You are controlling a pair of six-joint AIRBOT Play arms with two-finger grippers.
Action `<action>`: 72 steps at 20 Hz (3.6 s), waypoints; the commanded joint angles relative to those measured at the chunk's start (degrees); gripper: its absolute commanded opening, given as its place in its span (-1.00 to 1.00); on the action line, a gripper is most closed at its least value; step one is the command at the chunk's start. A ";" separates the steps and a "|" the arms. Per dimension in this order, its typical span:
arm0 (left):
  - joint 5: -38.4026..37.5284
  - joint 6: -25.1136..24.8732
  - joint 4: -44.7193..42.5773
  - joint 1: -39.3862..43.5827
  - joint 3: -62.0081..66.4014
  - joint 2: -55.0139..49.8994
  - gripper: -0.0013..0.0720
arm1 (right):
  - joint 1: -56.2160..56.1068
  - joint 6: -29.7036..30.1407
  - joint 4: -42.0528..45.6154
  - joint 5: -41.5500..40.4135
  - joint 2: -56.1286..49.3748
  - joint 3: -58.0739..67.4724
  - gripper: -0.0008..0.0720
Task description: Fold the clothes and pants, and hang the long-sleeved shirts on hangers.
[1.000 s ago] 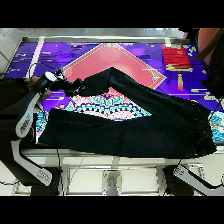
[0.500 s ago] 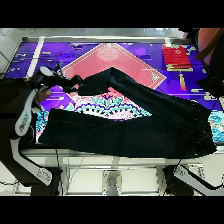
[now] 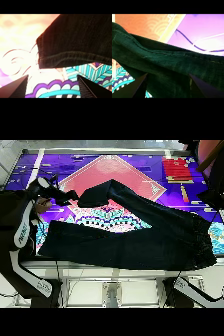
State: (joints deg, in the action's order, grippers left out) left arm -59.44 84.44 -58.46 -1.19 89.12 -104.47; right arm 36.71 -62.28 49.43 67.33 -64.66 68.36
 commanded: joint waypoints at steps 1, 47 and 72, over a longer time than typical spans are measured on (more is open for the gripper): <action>5.07 -3.02 7.91 0.44 0.04 -3.89 0.95 | -0.07 -0.13 0.13 0.33 0.02 0.07 0.55; -11.43 -4.00 -39.71 21.49 1.81 6.12 0.96 | 0.04 -2.73 13.40 8.24 6.75 -0.07 0.55; -7.45 5.64 -65.55 6.25 16.63 -1.22 -0.93 | 0.04 -1.90 7.56 0.72 5.27 -0.07 0.54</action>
State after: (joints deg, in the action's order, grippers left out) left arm -71.72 90.02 -123.90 10.63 104.03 -103.94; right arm 36.82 -63.64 59.61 70.57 -58.61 68.31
